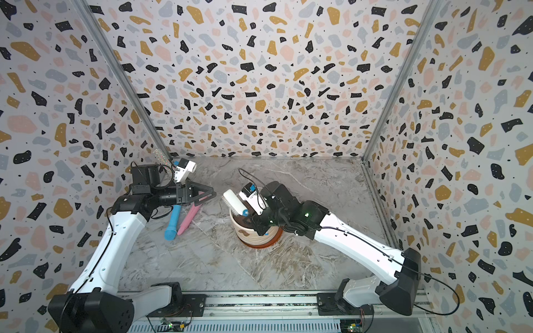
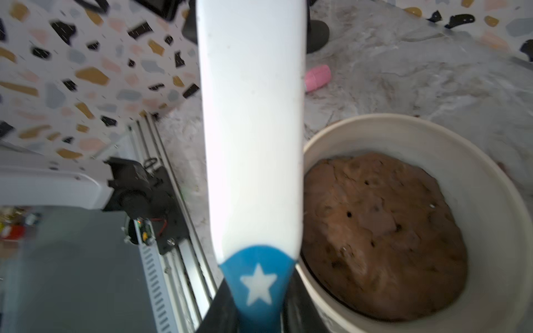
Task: Scrub the dried mud off the ceramic pot
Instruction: Brush off the soil from the pot.
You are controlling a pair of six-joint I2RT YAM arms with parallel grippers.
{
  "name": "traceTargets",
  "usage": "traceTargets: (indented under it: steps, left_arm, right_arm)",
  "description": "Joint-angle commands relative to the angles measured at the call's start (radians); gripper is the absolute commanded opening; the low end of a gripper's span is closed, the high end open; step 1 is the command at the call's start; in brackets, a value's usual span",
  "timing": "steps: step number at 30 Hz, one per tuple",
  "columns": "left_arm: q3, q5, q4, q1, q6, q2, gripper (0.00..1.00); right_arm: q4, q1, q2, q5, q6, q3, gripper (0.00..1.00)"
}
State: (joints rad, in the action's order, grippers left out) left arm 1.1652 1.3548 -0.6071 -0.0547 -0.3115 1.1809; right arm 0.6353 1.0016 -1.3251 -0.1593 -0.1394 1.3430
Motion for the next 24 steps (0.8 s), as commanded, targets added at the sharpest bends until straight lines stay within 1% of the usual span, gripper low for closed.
traceTargets:
  steps: [1,3,5,7,8,11,13,15,19,22,24]
  left_arm:
    - [0.047,-0.216,-0.223,-0.005,0.267,-0.027,1.0]
    - [0.05,-0.328,-0.254,-0.005,0.313,-0.031,1.0]
    - [0.045,-0.412,-0.259,-0.005,0.324,-0.026,1.0]
    - [0.043,-0.503,-0.27,-0.004,0.353,-0.027,1.0]
    - [0.041,-0.562,-0.275,-0.003,0.369,-0.027,1.0]
    - [0.033,-0.719,-0.279,-0.002,0.403,-0.021,1.0]
    - [0.024,-0.786,-0.282,0.0,0.426,-0.02,1.0]
    - [0.025,-0.824,-0.307,0.007,0.482,-0.018,1.0]
    - [0.055,-0.992,-0.366,0.043,0.595,-0.011,1.0]
    - [0.054,-1.103,-0.366,0.044,0.62,-0.007,1.0]
    - [0.054,-1.149,-0.374,0.044,0.626,-0.003,1.0]
  right_arm:
    - [0.324,0.038,0.031,0.238,0.308,0.01,0.0]
    - [0.399,0.058,0.03,0.294,0.39,0.009,0.0]
    - [0.436,0.06,0.033,0.288,0.459,0.012,0.0]
    - [0.429,0.059,0.048,0.265,0.525,0.001,0.0]
    - [0.413,0.092,0.06,0.255,0.562,-0.01,0.0]
    - [0.343,0.136,0.086,0.272,0.624,-0.047,0.0]
    - [0.338,0.163,0.059,0.309,0.622,-0.026,0.0]
    - [0.346,0.192,0.012,0.376,0.609,0.007,0.0]
    - [0.359,0.247,-0.107,0.541,0.579,0.105,0.0]
    - [0.38,0.253,-0.202,0.596,0.515,0.208,0.0]
    - [0.394,0.257,-0.253,0.635,0.489,0.255,0.0]
